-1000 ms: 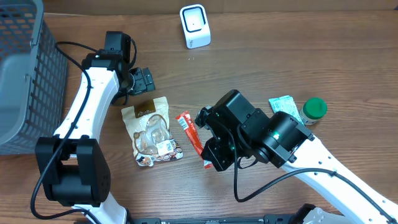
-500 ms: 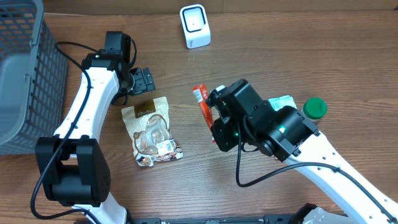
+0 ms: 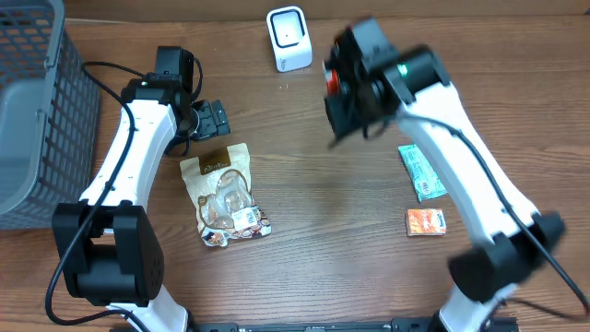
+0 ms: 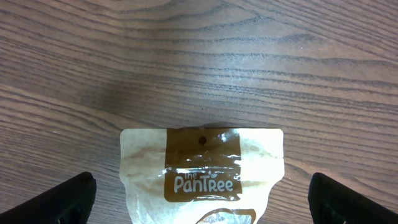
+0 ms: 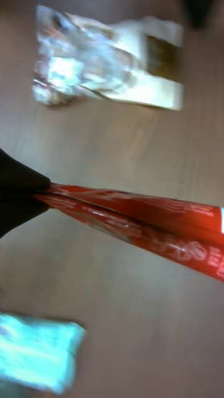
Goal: Scan the item barcode
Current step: 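Hold the red sticks in front of the scanner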
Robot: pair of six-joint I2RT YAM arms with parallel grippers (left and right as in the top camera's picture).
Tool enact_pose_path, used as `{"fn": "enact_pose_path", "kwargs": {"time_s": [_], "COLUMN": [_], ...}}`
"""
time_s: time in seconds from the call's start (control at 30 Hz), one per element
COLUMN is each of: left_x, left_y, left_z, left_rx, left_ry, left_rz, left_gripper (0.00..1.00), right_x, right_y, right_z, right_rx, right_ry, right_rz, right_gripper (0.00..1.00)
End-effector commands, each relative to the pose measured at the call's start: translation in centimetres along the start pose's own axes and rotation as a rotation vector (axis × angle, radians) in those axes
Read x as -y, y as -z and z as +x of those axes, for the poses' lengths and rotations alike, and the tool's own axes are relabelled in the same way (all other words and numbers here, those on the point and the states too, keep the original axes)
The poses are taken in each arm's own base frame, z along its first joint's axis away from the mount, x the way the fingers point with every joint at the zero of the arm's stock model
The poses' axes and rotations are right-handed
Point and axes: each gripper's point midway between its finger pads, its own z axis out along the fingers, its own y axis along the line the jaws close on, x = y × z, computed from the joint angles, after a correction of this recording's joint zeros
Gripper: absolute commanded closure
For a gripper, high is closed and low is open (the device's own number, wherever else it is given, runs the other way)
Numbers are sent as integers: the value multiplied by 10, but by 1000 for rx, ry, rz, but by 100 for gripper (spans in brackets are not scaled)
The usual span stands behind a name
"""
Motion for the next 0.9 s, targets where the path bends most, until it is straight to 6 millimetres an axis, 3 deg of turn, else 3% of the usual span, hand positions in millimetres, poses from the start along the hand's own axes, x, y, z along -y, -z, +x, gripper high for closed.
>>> {"fn": "enact_pose_path", "kwargs": {"time_s": [0.0, 0.1, 0.3, 0.47, 0.6, 0.87], "left_x": [1, 1, 1, 1, 1, 1], "left_y": [7, 7, 7, 7, 7, 7], "left_z": [-5, -5, -5, -5, -5, -5], "left_rx": [25, 25, 25, 25, 25, 25], "left_ry": [-20, -19, -19, -20, -19, -19], "left_rz": [4, 3, 3, 3, 3, 3], "left_gripper": [0, 0, 0, 0, 0, 0], "right_x": [18, 28, 53, 65, 81, 77], "right_y": [-8, -28, -60, -96, -112, -158], "right_z": [-43, -74, -109, -123, -141, -153], "right_rx": [115, 194, 228, 159, 184, 223], "right_ry": [88, 207, 406, 633, 629, 671], "right_rz": [152, 272, 564, 714, 890, 946], "right_gripper": [96, 96, 96, 96, 96, 96]}}
